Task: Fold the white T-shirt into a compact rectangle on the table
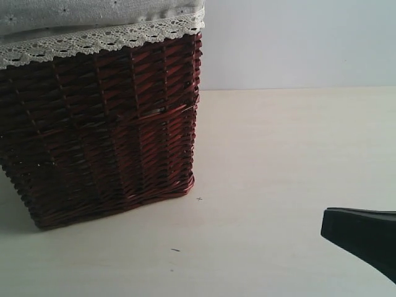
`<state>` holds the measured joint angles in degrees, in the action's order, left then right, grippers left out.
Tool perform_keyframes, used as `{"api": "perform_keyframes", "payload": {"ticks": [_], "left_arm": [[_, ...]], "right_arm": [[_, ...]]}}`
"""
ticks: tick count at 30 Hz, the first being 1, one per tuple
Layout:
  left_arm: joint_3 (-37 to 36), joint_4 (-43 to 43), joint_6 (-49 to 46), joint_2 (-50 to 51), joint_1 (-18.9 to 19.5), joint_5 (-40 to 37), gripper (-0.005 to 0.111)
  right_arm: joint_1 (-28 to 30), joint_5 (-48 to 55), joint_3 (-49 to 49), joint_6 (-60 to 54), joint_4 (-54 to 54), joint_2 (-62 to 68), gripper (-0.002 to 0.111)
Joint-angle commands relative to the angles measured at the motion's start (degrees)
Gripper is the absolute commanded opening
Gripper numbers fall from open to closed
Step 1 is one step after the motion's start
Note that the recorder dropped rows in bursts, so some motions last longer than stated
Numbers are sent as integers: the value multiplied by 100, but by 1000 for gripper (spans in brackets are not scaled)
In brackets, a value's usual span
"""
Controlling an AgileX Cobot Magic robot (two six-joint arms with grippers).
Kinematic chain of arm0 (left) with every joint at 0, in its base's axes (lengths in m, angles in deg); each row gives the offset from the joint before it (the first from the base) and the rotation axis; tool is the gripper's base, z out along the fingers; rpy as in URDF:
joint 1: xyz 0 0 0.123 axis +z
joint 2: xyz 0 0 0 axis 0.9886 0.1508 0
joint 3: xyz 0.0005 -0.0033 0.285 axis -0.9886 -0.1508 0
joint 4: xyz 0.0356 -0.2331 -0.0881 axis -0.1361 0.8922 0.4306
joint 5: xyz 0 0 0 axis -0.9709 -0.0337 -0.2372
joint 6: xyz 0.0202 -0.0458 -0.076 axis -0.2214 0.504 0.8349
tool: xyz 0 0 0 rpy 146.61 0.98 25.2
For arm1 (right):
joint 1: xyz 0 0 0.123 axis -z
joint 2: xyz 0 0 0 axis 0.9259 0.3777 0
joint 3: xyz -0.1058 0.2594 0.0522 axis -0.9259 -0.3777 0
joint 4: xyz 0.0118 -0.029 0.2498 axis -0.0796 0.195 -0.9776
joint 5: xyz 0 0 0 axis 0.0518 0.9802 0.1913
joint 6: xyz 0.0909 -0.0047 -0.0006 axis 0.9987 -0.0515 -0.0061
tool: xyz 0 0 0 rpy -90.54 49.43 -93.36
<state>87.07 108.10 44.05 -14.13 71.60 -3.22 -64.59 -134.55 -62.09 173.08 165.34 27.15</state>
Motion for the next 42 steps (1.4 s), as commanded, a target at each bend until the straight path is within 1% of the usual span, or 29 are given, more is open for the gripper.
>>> {"api": "perform_keyframes", "payload": {"ticks": [1,4,6,9,11,13,15,16,19,23,26,29,33,37,40,42], "left_arm": [[386,126,510,50,8,11,0],[452,13,828,50,8,-257,0],[451,-243,864,50,8,-529,0],[451,-1085,1240,83,8,-1181,0],[451,-1829,1503,114,8,-1780,0],[451,-2493,1502,143,8,-2374,0],[451,-3051,1479,188,8,-2697,0],[451,-3334,1479,187,8,-2798,0],[451,-3994,1479,239,8,-2851,0],[451,-4324,1479,335,8,-2974,0],[451,-4829,1439,433,8,-3381,0],[382,-5388,1558,533,8,-3381,0],[242,-5679,1572,544,8,-3381,0],[-104,-5507,1785,579,8,-3381,0],[-524,-4936,1783,579,-4,-3381,0],[-892,-4317,1812,551,-4,-3381,0]], "right_arm": [[-26,19,54,-59,-11,115,0],[-26,29,54,-59,-11,158,0],[-26,29,54,-59,-11,158,0],[-26,29,54,-59,-11,158,0],[-26,29,54,-87,-11,156,0],[-26,54,54,-309,-11,191,0],[-26,149,66,-432,-11,350,0],[-26,157,66,-506,-11,450,0],[-26,145,75,-1149,-468,1005,0],[-26,34,261,-2053,-925,1948,0],[-26,-285,547,-2362,-991,2668,0],[-26,-558,812,-2421,-991,3175,0],[-26,-699,979,-2468,-991,3510,0],[-26,-833,975,-2593,-1008,3548,0],[-26,-921,975,-2593,-994,3548,0],[-26,-921,975,-2593,-966,3548,0]]}}
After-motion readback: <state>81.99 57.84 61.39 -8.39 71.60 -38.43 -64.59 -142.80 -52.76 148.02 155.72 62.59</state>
